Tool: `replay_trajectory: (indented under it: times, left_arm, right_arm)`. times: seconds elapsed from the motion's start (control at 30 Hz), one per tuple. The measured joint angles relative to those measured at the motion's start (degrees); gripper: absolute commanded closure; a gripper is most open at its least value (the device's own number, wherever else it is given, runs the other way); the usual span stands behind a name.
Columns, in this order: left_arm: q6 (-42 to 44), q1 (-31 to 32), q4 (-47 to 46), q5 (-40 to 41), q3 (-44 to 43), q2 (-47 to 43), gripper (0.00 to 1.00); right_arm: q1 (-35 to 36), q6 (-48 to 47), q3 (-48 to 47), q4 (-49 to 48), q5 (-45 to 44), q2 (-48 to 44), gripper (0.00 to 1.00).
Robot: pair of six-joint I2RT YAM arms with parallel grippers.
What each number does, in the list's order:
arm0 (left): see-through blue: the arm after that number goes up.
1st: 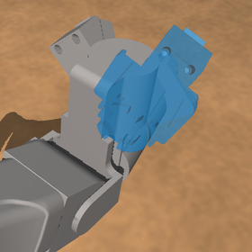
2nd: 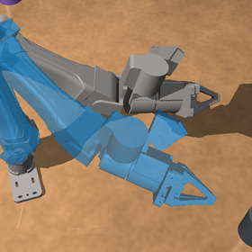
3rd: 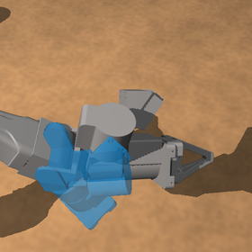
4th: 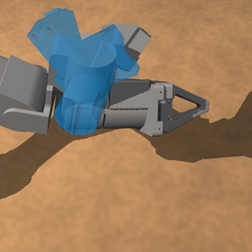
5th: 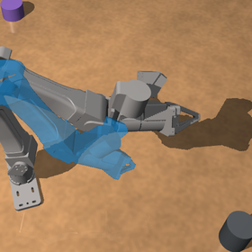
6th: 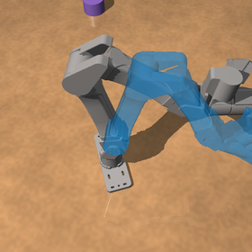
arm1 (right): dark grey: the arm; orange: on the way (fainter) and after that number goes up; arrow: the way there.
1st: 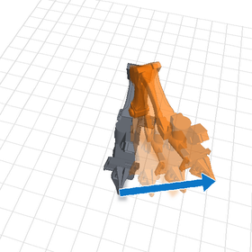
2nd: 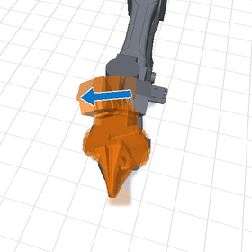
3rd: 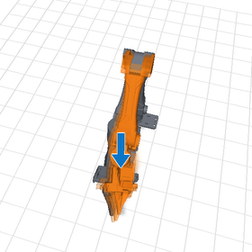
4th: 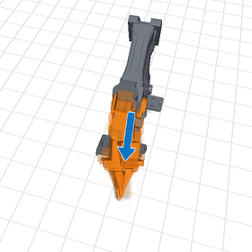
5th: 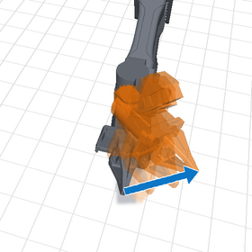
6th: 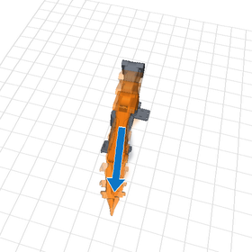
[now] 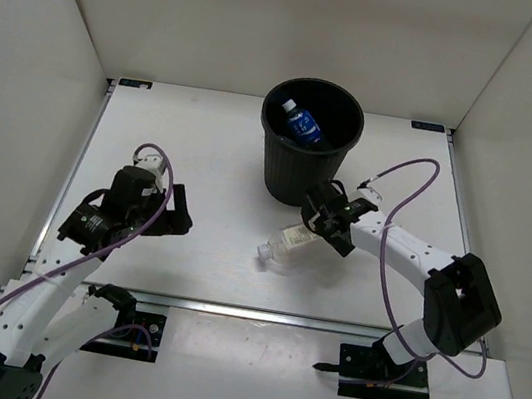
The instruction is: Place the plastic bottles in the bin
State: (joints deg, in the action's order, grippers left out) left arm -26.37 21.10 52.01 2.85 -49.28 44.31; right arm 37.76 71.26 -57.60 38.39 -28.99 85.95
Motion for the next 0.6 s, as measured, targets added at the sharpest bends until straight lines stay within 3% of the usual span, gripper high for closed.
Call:
replay_trajectory:
  times: [0.17, 0.27, 0.33, 0.43, 0.47, 0.6]
  left_arm:
    - [-0.2, 0.0, 0.3, -0.7, 0.2, -0.2, 0.01]
    - [-0.3, 0.0, 0.5, -0.8, 0.2, -0.7, 0.02]
    - [-0.6, 0.0, 0.7, -0.7, 0.2, -1.0, 0.01]
    - [-0.9, 0.1, 1.0, -0.7, 0.2, -1.4, 0.01]
    - [-1.0, 0.1, 1.1, -0.7, 0.2, -1.4, 0.01]
    - [-1.5, 0.4, 1.3, -0.8, 0.2, -1.6, 0.02]
  right_arm:
    - [-0.3, 1.0, 0.7, -0.8, 0.2, 1.5, 0.04]
    - [-0.6, 1.2, 1.8, -2.0, 0.7, 1.5, 0.12]
    - [-1.0, 1.2, 2.5, -2.9, 1.0, 1.2, 0.27]
    - [-1.5, 0.9, 4.0, -4.3, 1.0, -0.3, 0.40]
    - [-1.6, 0.7, 4.3, -4.2, 1.1, -0.8, 0.50]
    - [-2.5, -0.2, 5.1, -2.7, 0.9, -4.1, 0.58]
